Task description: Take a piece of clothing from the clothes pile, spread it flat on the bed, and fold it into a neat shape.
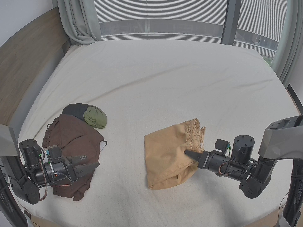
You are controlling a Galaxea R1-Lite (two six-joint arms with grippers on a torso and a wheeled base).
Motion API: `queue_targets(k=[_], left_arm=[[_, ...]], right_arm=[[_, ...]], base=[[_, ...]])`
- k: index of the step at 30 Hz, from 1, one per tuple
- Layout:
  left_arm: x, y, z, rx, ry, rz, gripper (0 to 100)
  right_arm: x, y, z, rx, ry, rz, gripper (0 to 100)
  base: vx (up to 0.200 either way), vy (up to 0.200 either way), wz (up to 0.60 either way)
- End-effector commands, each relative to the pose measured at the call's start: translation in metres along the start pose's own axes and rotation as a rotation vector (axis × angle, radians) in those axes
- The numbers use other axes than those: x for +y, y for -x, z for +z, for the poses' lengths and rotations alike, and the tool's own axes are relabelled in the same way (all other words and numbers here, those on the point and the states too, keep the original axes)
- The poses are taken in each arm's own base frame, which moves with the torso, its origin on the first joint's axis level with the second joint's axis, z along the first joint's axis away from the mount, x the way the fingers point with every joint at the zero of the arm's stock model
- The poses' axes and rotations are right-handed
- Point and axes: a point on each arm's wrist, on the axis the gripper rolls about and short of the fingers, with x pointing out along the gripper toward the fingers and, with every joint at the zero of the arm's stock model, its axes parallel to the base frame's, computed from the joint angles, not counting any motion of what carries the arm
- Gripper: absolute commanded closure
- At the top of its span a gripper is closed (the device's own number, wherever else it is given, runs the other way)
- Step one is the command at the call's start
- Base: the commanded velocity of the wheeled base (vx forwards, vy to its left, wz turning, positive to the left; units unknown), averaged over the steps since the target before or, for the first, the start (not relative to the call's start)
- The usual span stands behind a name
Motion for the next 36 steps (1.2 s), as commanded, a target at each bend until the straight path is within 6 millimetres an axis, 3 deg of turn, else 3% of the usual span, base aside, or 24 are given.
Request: queue_targets(k=[1,36], left_arm=[[-0.002,0.001,0.002,-0.007,-0.006,-0.002,0],[-0.001,0.002,0.003,-0.011,-0.003,-0.011,0]], right_arm=[[0.008,-0.001,0.006,-0.024,0.014,0.031,100],[0.04,-0.05,0.069,-0.154,0.062,0.135,100]], base=[[0.0,0.0,0.0],[0.0,0.0,0.0]])
